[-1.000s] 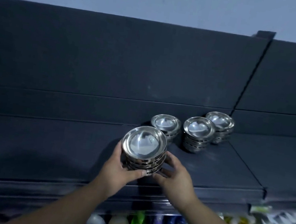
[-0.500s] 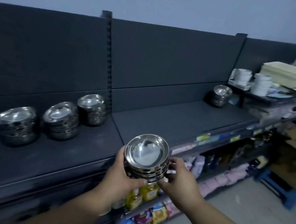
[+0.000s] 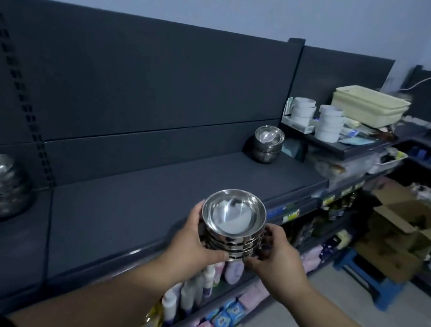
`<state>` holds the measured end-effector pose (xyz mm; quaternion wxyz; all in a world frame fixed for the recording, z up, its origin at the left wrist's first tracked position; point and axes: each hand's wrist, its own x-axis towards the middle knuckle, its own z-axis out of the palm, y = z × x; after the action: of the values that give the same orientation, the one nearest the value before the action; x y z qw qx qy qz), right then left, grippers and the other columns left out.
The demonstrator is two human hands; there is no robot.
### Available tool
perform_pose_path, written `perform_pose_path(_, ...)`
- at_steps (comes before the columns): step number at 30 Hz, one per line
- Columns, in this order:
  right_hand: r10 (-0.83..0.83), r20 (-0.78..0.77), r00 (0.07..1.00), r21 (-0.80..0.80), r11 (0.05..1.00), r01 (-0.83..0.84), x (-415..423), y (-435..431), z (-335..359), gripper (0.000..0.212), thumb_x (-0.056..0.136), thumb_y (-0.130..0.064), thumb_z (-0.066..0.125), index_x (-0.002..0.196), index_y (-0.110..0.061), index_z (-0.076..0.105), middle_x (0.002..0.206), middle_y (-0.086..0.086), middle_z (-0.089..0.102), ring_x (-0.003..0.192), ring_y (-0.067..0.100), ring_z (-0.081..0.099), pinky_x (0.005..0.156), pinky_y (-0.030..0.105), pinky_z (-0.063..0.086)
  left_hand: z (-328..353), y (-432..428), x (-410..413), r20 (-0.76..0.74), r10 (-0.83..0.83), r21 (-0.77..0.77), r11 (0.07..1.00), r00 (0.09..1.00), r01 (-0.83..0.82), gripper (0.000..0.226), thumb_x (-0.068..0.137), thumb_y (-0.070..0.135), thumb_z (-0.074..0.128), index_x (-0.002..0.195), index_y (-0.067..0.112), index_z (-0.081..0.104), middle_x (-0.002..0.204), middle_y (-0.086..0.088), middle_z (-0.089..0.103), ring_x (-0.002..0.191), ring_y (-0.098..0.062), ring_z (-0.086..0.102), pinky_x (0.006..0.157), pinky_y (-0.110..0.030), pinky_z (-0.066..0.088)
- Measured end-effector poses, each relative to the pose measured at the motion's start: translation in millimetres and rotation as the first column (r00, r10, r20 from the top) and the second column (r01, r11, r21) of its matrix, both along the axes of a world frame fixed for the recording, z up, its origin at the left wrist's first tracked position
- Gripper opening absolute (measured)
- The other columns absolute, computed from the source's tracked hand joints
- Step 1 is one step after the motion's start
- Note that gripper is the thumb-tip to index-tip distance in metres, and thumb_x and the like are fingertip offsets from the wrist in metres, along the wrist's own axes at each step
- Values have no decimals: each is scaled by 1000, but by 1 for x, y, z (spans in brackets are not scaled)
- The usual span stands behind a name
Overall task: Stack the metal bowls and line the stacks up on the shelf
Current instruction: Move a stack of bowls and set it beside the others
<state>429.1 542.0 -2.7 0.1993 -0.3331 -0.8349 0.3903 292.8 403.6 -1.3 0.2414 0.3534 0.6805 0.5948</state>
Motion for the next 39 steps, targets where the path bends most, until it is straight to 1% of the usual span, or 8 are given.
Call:
perform_pose_path(6, 22, -29, 999, -42, 999, -24, -78, 116, 16, 68, 74, -14, 80, 127, -27, 40, 105, -16, 58, 88, -6, 58, 67, 7, 45, 1, 119, -85, 14, -24, 51, 998, 1000, 24, 96, 43, 31, 87, 117, 65, 36, 118, 23, 61, 113, -7, 61, 99, -39, 51)
perform_pose_path(13, 81, -29, 996, -132, 988, -84, -153, 228, 16, 70, 73, -13, 82, 126, -31, 40, 111, -18, 58, 93, -8, 58, 72, 9, 49, -1, 227, -154, 60, 48, 18, 999, 997, -49, 109, 43, 28, 87, 134, 46, 30, 125, 15, 57, 108, -19, 64, 93, -45, 54)
perform_pose_path(20, 297, -2, 955, -167, 941, -294, -221, 311, -5, 67, 68, -12, 82, 117, -39, 45, 107, -14, 67, 95, 1, 67, 88, 24, 55, -24, 285, -197, -2, 241, -36, 970, 971, -240, 114, 40, 32, 90, 138, 32, 31, 128, 16, 56, 116, -8, 58, 98, -40, 51)
perform_pose_path(22, 364, 15, 931, -134, 924, -359, -239, 334, -11, 67, 62, -19, 82, 112, -44, 45, 106, -15, 68, 100, 4, 67, 92, 30, 54, -28, 298, -203, -22, 320, -54, 946, 947, -321, 115, 41, 34, 88, 139, 34, 29, 128, 21, 53, 116, -2, 55, 99, -33, 49)
perform_pose_path(27, 551, 63, 832, -64, 834, -547, -275, 371, -10, 79, 69, -12, 77, 132, -34, 36, 111, -19, 58, 109, 2, 57, 85, 2, 39, -32, 330, -211, 5, 490, -78, 869, 871, -489, 107, 45, 31, 86, 136, 36, 30, 130, 18, 53, 118, 0, 53, 97, -20, 46)
perform_pose_path(33, 647, 94, 756, -74, 762, -643, -297, 387, -16, 100, 70, -11, 77, 150, -26, 20, 135, -8, 54, 124, 9, 52, 106, 22, 39, -28, 349, -212, 21, 646, -185, 752, 763, -632, 96, 62, 9, 87, 139, 32, 33, 122, 16, 61, 114, -3, 58, 94, -20, 48)
perform_pose_path(36, 651, 162, 742, -16, 753, -658, -294, 390, -21, 90, 70, -14, 78, 146, -19, 30, 139, -3, 52, 127, 13, 49, 105, 18, 35, -23, 350, -203, -89, 674, -304, 683, 733, -664, 81, 69, 18, 85, 136, 25, 40, 119, 12, 61, 105, -4, 59, 83, -8, 42)
perform_pose_path(39, 623, 300, 722, 16, 754, -657, -281, 386, -24, 72, 75, -22, 76, 137, -13, 40, 135, 5, 53, 125, 18, 50, 97, 14, 33, -21, 338, -186, -238, 644, -455, 588, 727, -669, 83, 74, 36, 79, 143, 21, 36, 139, 0, 49, 125, -15, 49, 101, -20, 38)
